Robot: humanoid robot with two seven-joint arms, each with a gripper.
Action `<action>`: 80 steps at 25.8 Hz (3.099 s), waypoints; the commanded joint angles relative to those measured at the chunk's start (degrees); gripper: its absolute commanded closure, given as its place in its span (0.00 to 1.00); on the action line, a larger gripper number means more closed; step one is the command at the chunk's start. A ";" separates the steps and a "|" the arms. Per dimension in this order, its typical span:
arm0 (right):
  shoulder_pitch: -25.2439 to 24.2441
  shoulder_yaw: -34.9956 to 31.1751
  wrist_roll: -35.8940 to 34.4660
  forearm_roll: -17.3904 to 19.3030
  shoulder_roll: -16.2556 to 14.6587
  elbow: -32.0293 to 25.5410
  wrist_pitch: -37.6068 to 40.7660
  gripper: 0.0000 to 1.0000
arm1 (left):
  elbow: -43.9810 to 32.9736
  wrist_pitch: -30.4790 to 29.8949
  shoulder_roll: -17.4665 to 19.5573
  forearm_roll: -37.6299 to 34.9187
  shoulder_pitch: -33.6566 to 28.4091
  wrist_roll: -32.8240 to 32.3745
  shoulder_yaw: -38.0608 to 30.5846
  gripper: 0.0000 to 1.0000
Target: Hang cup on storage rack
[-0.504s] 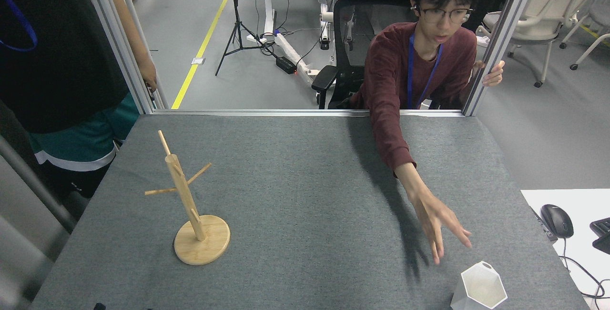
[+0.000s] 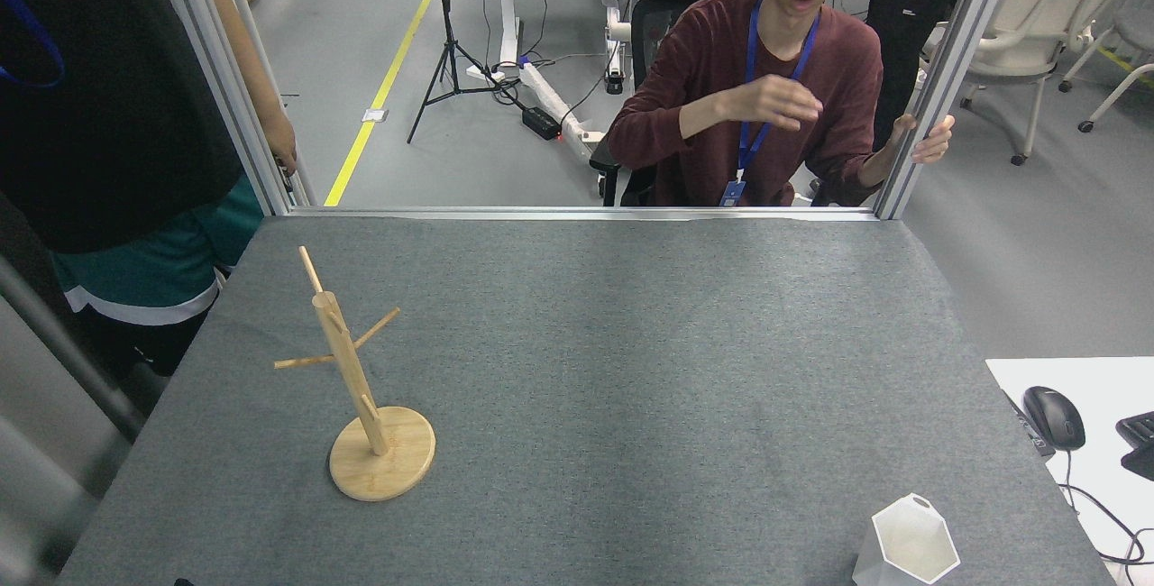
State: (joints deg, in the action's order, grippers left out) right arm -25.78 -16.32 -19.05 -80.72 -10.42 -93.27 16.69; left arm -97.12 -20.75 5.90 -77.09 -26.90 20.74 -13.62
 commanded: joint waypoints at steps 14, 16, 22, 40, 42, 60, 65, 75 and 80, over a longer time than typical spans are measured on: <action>6.09 0.23 0.50 -1.81 -0.65 6.35 -0.25 0.02 | 0.62 0.27 -0.01 0.19 0.00 0.00 0.00 0.00; 6.97 0.24 0.50 -1.81 -0.74 7.40 -0.25 0.02 | 0.62 0.27 -0.01 0.10 0.00 0.00 0.00 0.00; 9.52 0.76 0.59 -2.08 -0.74 9.25 -0.17 0.02 | 0.62 1.15 -0.01 0.10 0.00 0.00 0.00 0.00; 12.51 2.34 0.50 -3.13 -0.74 11.88 -0.34 0.02 | 0.62 1.15 0.08 0.10 0.00 0.00 -0.09 0.00; 12.51 2.34 0.50 -3.13 -0.83 11.88 -0.34 0.02 | 0.62 1.15 -0.01 0.10 0.00 0.00 0.00 0.00; 14.27 2.26 0.50 -3.04 -0.74 12.85 -0.69 0.02 | 0.53 1.06 -0.01 0.10 0.09 0.09 0.00 0.00; 14.18 2.26 0.24 -3.13 -0.74 13.03 -0.61 0.07 | 0.53 1.06 -0.01 0.10 0.09 0.09 -0.09 0.00; 13.56 2.26 -0.37 -3.75 -0.83 12.76 0.01 0.40 | 0.27 1.06 -0.01 0.10 0.09 0.09 0.00 0.00; 13.56 1.99 -1.87 -3.48 -0.65 8.72 0.45 0.41 | -0.35 1.06 -0.01 0.01 0.09 0.00 0.00 0.00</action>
State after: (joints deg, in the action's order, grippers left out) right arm -12.24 -14.13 -19.60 -84.43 -11.14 -82.11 16.93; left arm -97.13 -19.70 5.89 -76.99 -26.81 20.86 -13.63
